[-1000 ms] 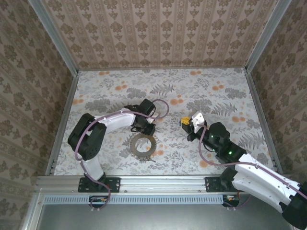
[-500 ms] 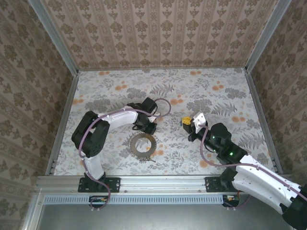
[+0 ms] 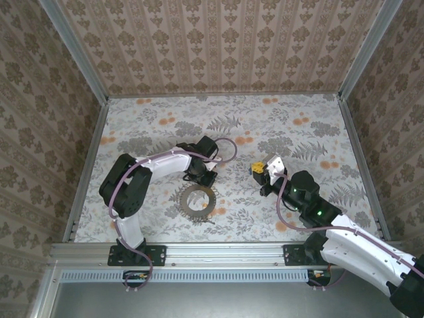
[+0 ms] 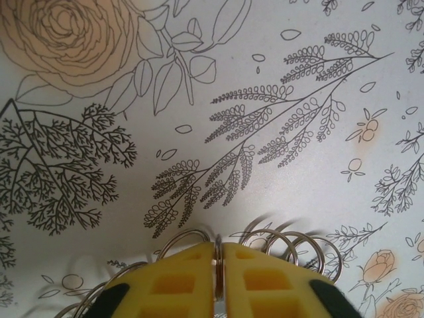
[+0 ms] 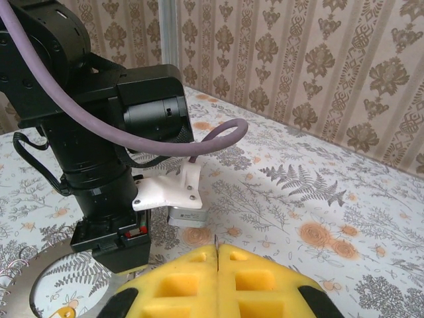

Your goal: Put the keys on the keyring

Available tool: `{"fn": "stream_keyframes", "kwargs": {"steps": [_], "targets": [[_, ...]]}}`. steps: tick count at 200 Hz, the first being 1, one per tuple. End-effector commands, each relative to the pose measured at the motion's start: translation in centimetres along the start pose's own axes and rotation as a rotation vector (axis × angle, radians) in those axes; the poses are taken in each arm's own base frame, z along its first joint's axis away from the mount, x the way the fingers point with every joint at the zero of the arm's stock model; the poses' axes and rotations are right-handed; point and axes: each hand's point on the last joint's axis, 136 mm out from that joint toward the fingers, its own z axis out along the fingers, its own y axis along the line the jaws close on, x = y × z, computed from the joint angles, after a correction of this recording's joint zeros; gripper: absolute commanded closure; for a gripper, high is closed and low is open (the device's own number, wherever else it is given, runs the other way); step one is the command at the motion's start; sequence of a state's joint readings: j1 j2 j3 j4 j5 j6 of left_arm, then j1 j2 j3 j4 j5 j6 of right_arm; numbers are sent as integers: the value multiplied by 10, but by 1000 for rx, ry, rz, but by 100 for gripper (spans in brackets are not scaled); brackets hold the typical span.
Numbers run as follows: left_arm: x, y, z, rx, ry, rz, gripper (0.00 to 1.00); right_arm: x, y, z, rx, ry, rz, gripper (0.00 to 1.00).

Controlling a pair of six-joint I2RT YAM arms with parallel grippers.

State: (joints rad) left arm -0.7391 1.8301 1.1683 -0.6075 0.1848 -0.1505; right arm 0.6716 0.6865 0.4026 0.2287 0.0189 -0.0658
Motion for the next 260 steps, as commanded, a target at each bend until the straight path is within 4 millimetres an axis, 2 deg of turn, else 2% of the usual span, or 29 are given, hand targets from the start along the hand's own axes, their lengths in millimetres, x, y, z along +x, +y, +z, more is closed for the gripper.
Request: {"fn": "stream_keyframes", "kwargs": {"steps": [1,37,69,99,128,138,161,184,215,242,260], "targets": [[5,0,-4,-13,27,22,96,-8,-2,-3,3,-38,21,100],[4,-2,-12,-8,23,37,100,-8,-2,-4,3,-37,23,100],[0,-14,-32,27,-20,109,100,-9,-1,-6,-3,-34,24,100],[-9,-33,-77,76,-196,229,100,-20,11,-11,-77,-51,19,100],[-9,-57,-135,122,-450,388,100,-44,39,-21,-248,-122,-8,100],[-5,-68,-154,149,-555,444,100,-55,50,-25,-315,-160,-17,100],[8,-93,-211,232,-838,550,100,-82,72,-38,-452,-249,-42,100],[25,-112,-253,301,-990,641,100,-107,88,-47,-554,-312,-75,100],[38,-129,-286,377,-1099,709,100,-132,112,-51,-649,-363,-129,100],[42,-138,-306,427,-1175,734,100,-137,135,-49,-698,-358,-188,100],[46,-147,-319,482,-1224,757,100,-140,142,-48,-703,-361,-201,100]]}}
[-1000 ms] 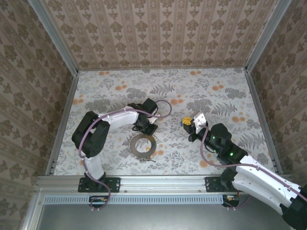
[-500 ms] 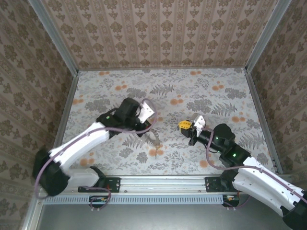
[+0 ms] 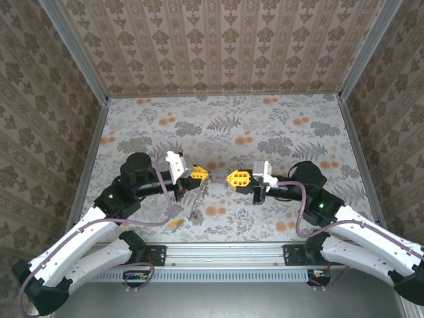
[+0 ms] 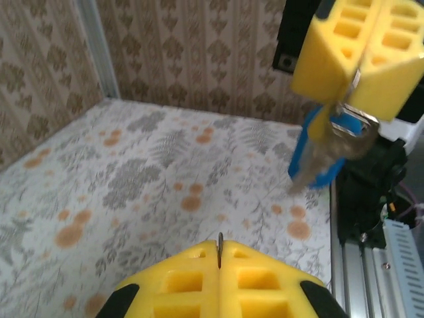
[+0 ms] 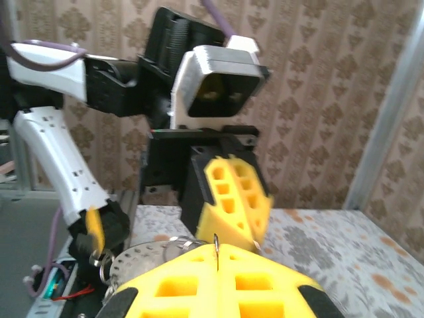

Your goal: Put the keys on the keyring

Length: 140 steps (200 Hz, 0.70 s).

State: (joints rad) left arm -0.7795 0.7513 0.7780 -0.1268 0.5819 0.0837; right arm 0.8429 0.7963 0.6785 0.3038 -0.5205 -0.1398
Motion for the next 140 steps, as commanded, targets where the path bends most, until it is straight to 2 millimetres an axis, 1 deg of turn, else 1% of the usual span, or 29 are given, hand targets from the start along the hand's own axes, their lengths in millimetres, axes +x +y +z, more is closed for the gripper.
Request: {"fn": "stream_keyframes", "kwargs": {"steps": [1,20,37,64,77,96,140], "targets": [[-35,-19,-7,91,-154,56,100,-17,8,6,-31,-30,-75,100],[-49,-26,-14,111,-219,77,100,-22,6,6,0,-47,-77,100],[-61,-36,-21,155,-271,98,100,-26,3,6,31,-54,-76,100],[-74,-48,-28,214,-312,119,100,-31,-9,0,129,-69,-88,100],[-76,-49,-28,217,-315,120,100,-31,-14,0,167,-67,-95,100],[-77,-49,-29,206,-322,122,100,-30,-17,2,190,-66,-109,100],[-76,-43,-26,167,-321,112,100,-30,-18,9,220,-82,-143,100]]}}
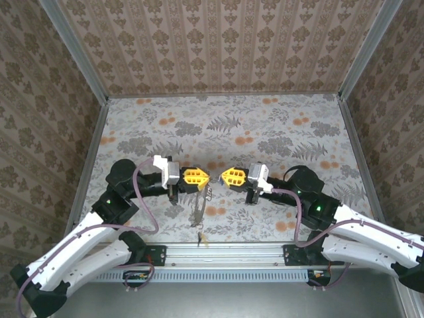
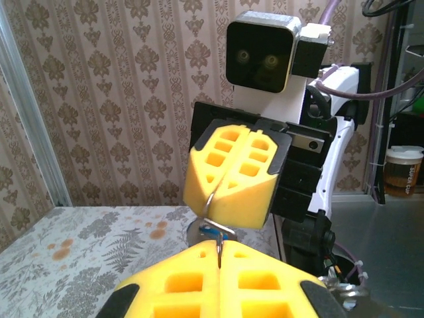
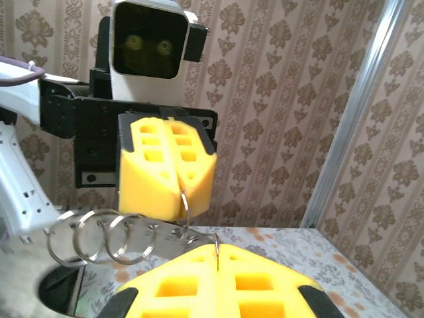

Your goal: Put the keys on the keyring

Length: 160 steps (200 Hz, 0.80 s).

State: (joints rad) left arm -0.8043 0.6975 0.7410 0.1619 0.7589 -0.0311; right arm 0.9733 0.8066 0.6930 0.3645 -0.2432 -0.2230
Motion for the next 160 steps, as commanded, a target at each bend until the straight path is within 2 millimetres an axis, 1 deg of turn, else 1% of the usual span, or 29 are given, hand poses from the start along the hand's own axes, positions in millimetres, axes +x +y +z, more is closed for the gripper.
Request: {"fn": "stream_keyframes", "kwargs": {"steps": [1,30,61,120,160], "targets": [[-22,-2,-4,-14,-64,43,100,-12,-8,2,63,-45,-52,100],[-20,2,-3,-39,-54,42,100,-7,-4,8,60,-32,-64,100],[-16,10,-1,-72,-40,42,100,-7,0,10,45,-31,-76,100],[-18,9,-2,-75,-34,53,100,-3,4,10,30,-8,-80,100],[-18,8,0,-62,-32,54,100,-2,1,13,41,3,-69,100]]}}
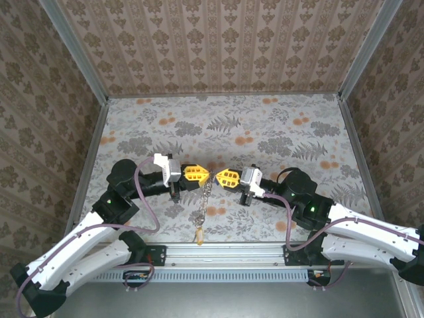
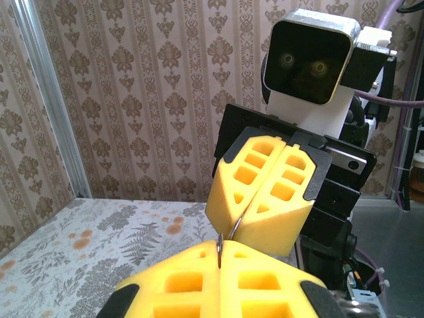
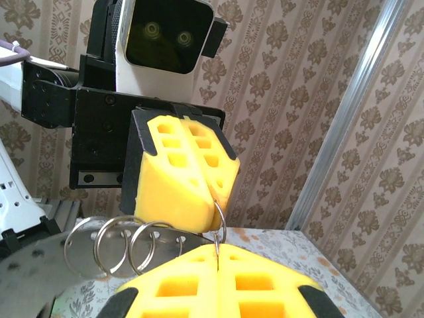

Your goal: Put the keys on the keyring

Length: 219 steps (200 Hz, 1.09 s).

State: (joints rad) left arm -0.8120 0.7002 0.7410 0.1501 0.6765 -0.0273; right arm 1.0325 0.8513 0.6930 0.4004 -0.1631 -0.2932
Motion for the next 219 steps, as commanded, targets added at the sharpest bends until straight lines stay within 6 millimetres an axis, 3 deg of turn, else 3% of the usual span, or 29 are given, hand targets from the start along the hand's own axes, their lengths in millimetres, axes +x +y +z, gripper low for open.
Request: {"fn": "stream_keyframes", "kwargs": {"steps": [1,142,219], "targets": [[-22,-5,-2,13,-46,58,100,-8,-5,2,22,-8,-8,100],[-20,-8,-2,24,-38,61,100,-15,-17,-2,82,-12,26,100],[-22,-7,-2,15,-36,68,100,-17,-14,0,59,-18,39,100]]}}
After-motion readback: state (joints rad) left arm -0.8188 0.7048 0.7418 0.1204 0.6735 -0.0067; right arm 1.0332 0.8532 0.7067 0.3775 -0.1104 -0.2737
